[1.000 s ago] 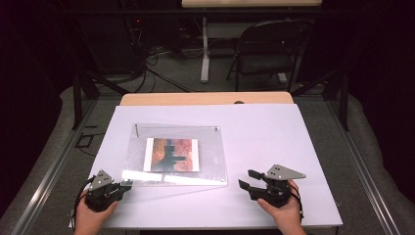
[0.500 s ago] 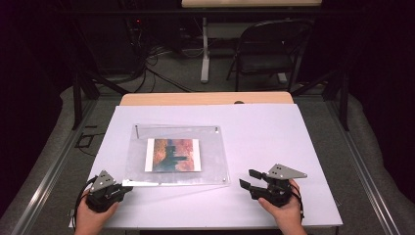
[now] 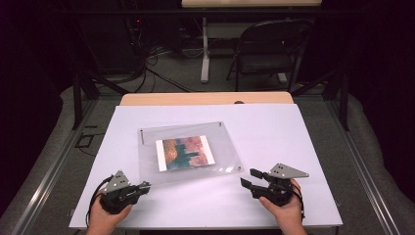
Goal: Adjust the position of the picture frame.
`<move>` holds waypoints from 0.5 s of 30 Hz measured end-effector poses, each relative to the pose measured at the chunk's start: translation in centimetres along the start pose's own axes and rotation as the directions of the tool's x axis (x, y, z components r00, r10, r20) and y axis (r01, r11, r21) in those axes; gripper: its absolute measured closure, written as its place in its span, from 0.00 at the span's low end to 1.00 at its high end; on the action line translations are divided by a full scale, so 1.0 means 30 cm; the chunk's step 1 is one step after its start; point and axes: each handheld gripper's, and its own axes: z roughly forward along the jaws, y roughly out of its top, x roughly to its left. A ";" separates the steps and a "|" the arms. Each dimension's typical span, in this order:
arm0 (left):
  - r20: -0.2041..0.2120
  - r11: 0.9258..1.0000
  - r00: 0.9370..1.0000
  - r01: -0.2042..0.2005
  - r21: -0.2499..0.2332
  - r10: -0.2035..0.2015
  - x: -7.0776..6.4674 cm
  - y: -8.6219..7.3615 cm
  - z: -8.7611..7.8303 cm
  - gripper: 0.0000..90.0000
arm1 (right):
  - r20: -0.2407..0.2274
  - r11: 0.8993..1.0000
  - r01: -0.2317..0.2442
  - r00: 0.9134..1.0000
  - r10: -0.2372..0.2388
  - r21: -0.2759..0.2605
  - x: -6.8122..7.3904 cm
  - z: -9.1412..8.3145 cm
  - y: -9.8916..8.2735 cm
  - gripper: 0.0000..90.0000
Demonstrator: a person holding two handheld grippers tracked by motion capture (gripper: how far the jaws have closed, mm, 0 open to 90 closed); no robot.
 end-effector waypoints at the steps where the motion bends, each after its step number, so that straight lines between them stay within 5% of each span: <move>1: 0.016 1.000 1.000 -0.005 0.004 0.005 -0.011 0.009 0.013 0.95 | 0.002 1.000 0.000 1.000 0.000 0.002 -0.001 0.000 0.000 0.50; 5: 0.061 0.999 0.997 -0.039 0.021 0.038 -0.055 0.045 0.064 0.95 | 0.001 1.000 -0.008 1.000 0.008 -0.004 -0.002 0.000 0.000 0.50; 15: 0.141 1.000 0.990 -0.022 -0.011 0.024 -0.097 0.128 0.151 0.95 | 0.000 1.000 -0.016 1.000 0.016 -0.006 -0.007 -0.008 0.001 0.50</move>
